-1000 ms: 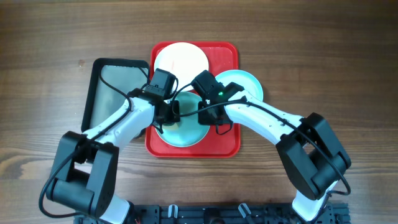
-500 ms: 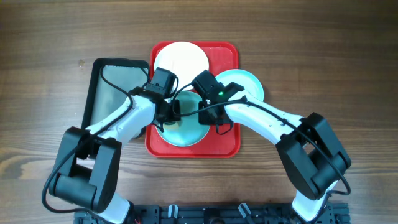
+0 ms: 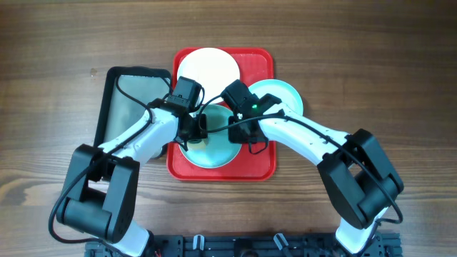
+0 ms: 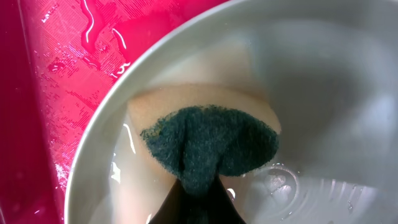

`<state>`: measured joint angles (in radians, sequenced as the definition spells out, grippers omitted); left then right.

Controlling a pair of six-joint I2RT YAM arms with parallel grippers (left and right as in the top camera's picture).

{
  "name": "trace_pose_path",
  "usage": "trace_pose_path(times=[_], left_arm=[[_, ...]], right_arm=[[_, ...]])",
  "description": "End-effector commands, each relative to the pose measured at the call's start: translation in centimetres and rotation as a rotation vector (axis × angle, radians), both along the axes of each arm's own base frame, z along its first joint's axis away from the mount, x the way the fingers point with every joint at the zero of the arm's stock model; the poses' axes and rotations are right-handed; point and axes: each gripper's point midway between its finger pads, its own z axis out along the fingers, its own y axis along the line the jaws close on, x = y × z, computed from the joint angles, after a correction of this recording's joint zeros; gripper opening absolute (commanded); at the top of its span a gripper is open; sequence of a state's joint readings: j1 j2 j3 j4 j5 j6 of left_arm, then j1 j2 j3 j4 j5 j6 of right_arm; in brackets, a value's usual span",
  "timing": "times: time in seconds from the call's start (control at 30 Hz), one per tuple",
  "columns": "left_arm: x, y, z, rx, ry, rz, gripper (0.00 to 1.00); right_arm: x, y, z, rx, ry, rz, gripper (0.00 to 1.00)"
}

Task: Clean dirty plates on tray and stack at the side
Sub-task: 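Scrub the held light-blue plate surface with the sponge in the left gripper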

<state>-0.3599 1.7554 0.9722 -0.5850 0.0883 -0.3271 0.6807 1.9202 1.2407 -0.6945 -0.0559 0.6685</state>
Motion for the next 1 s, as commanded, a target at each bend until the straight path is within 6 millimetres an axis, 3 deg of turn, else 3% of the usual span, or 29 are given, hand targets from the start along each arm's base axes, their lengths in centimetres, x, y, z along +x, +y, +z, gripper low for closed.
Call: trace_pose_path(times=[0.0,0.2,0.67,0.97], left_arm=[[-4.1,-0.1,-3.6,-0.014,0.157,-0.035,0.04],[-4.9,-0.1,-4.1,-0.029,0.169,-0.037,0.04],[-6.4,-3.3,-3.1,-0.224,0.225,-0.155,0.04],[-6.7,-4.2,-2.7,-0.281,0.242,-0.162,0.04]], right_arm=[[-0.3,2.6,0.8,0.116,0.029,0.050,0.04],[-0.5,2.9,0.9,0.133,0.035,0.076,0.04],[-0.5,3.3,1.0,0.153,0.036,0.081,0.04],[-0.5,3.3,1.0,0.154,0.036,0.081,0.04]])
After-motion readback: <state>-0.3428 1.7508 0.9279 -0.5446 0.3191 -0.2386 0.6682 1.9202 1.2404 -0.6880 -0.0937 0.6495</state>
